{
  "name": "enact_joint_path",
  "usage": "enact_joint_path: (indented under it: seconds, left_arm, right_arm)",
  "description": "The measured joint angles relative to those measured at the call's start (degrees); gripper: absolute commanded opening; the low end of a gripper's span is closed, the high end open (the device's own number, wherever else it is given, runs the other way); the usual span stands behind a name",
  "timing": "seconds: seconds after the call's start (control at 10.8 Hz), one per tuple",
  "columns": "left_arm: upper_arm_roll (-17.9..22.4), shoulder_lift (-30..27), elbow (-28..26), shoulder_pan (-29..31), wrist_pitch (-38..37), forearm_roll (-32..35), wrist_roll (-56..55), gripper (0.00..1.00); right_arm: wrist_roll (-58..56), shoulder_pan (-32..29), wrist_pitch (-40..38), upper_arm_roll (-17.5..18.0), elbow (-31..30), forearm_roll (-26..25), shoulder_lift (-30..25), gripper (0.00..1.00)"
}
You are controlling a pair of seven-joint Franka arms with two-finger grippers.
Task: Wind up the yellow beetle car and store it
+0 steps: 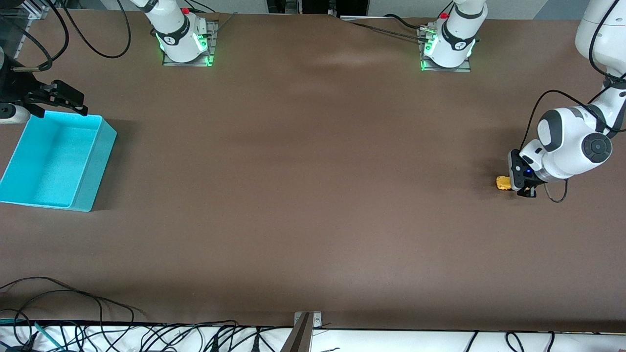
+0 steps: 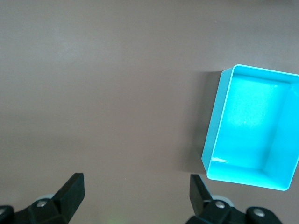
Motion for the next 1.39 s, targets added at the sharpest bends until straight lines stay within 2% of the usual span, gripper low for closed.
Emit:
enact_joint_path:
  seconds: [1.39]
  left_arm:
    - [0.0,0.0,0.1,0.1,0.0,0.0,2.3,0.00]
  right_arm:
    - [0.0,0.0,0.0,0.0,0.0,0.0,0.0,1.00]
